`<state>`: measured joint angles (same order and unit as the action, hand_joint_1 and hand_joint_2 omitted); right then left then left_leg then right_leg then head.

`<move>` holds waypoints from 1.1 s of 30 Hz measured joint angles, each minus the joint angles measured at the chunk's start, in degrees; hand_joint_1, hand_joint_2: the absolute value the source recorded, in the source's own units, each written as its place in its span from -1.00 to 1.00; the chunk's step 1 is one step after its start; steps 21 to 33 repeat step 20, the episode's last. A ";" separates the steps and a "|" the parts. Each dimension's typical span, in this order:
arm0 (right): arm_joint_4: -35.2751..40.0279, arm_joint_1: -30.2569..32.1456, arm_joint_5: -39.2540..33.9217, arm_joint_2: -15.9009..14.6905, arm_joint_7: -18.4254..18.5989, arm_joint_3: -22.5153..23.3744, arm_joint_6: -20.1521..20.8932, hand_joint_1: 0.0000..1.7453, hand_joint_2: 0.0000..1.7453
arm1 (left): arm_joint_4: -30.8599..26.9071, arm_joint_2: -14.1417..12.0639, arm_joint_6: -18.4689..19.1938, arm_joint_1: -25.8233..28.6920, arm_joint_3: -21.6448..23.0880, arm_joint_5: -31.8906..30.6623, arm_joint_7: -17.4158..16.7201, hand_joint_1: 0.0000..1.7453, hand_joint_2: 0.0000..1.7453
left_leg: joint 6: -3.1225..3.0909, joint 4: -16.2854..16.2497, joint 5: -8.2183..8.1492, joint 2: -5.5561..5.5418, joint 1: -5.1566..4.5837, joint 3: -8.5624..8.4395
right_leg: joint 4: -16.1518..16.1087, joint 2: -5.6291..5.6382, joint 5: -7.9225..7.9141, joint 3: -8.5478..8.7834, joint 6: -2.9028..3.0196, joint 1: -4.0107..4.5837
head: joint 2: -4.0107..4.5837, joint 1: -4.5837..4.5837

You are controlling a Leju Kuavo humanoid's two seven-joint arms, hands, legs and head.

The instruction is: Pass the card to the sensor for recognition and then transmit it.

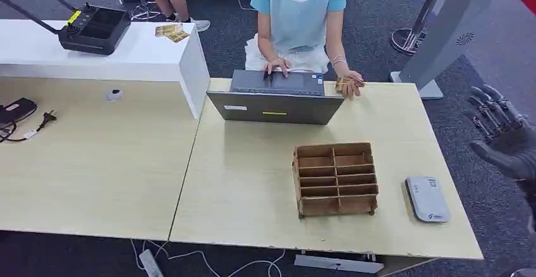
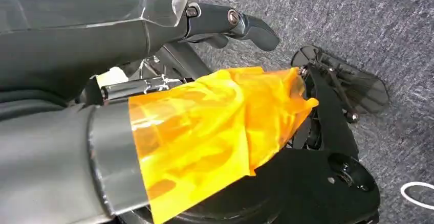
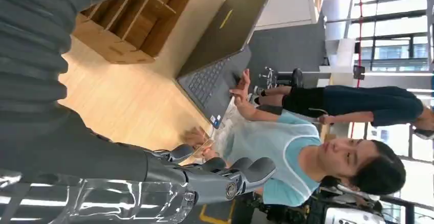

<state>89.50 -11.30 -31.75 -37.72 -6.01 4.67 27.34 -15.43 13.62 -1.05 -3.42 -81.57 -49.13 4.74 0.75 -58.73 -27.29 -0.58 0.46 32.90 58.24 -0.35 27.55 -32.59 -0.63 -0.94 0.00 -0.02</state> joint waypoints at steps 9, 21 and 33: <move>-16.27 -22.94 4.83 11.01 -0.02 -18.48 -6.33 -1.00 1.00 | -0.07 0.59 -0.50 -0.25 -1.62 2.14 -1.16 -1.00 -1.00 | 0.08 0.01 0.27 0.35 0.00 -0.19 | 0.11 0.40 -0.23 -0.13 0.09 0.00 | 0.00 -0.04; -24.04 -32.17 3.67 16.17 -0.22 -25.72 -9.00 -1.00 1.00 | -0.09 0.77 -0.70 -0.29 -1.66 3.12 -1.14 -1.00 -1.00 | 0.12 0.01 0.34 -0.13 0.00 0.08 | 0.11 -0.09 -0.22 -0.25 0.09 -0.01 | 0.00 -0.02; -24.04 -32.17 3.67 16.17 -0.22 -25.72 -9.00 -1.00 1.00 | -0.09 0.77 -0.70 -0.29 -1.66 3.12 -1.14 -1.00 -1.00 | 0.12 0.01 0.34 -0.13 0.00 0.08 | 0.11 -0.09 -0.22 -0.25 0.09 -0.01 | 0.00 -0.02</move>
